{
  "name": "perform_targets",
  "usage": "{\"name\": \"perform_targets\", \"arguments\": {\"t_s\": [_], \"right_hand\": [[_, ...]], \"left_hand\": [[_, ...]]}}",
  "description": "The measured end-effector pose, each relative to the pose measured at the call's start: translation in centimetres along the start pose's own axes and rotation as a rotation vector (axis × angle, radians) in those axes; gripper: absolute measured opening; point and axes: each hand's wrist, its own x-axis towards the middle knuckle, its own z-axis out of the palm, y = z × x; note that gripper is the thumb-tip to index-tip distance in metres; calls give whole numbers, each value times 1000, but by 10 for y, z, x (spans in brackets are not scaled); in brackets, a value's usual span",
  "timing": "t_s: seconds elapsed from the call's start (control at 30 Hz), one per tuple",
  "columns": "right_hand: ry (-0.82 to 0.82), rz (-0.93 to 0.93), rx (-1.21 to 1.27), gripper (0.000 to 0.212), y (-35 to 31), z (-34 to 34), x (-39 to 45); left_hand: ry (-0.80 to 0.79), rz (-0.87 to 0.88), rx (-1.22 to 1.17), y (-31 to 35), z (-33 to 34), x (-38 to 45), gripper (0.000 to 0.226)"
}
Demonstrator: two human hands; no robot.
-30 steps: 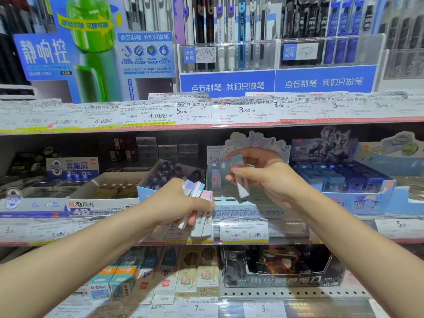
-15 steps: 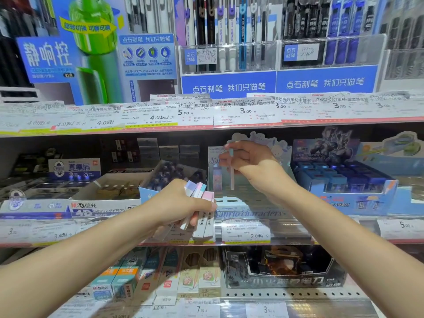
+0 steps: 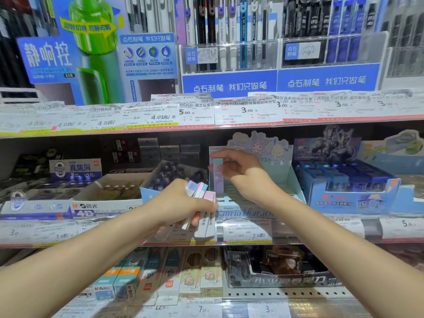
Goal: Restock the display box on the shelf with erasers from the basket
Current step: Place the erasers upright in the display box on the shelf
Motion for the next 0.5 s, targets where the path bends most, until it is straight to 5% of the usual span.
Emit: {"name": "perform_targets", "arguments": {"t_s": [0.33, 0.5], "right_hand": [[41, -124, -260, 12, 6, -3, -2], [21, -42, -292, 14, 8, -6, -3]], "left_hand": [[-2, 0, 7, 0, 0, -1, 29], [-4, 9, 7, 1, 0, -1, 29]]}}
